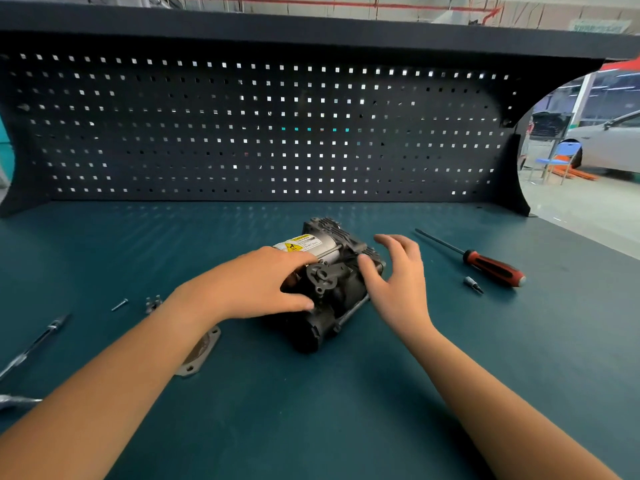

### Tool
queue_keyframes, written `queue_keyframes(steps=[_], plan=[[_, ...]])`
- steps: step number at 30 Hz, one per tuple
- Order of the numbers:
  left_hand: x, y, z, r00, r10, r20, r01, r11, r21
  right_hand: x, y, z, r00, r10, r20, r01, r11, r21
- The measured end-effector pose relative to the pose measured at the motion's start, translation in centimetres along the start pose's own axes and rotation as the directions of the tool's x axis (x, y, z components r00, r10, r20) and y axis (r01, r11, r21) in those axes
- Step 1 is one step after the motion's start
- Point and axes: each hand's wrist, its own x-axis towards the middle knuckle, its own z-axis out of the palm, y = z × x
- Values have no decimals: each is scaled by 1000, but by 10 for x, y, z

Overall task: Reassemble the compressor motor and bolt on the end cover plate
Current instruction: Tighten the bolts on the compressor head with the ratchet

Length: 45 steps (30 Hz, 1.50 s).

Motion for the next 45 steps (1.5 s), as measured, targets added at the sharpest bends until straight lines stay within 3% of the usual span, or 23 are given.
queue_keyframes(steps=[2,3,7,11,20,29,39,45], plan=[[0,1,-2,999,-11,-32,12,999,34,-8,-12,-1,988,-153,18,150,983,109],[0,1,-3,999,-12,-48,14,999,31,-12,-16,0,986,-157,63,145,975,166],[-1,-1,-4,997,-15,-74,9,997,-77,-15,-20,5,972,13,236,-92,941,325],[1,-1,-4,995,-23,-101,5,985,-173,-8,-15,2,931,180,319,-317,831,456],[3,-3,0,990,-37,-138,5,974,-226,-10,-16,3,918,191,347,-344,820,458],[0,-1,4,985,-52,-165,10,970,-242,-14,-15,2,901,87,425,-268,882,387],[4,-2,-2,999,-13,-53,6,991,-136,-16,-10,5,897,97,432,-282,878,386],[-11,-1,22,969,14,-248,-40,994,-98,-16,-8,7,909,75,410,-253,881,400]])
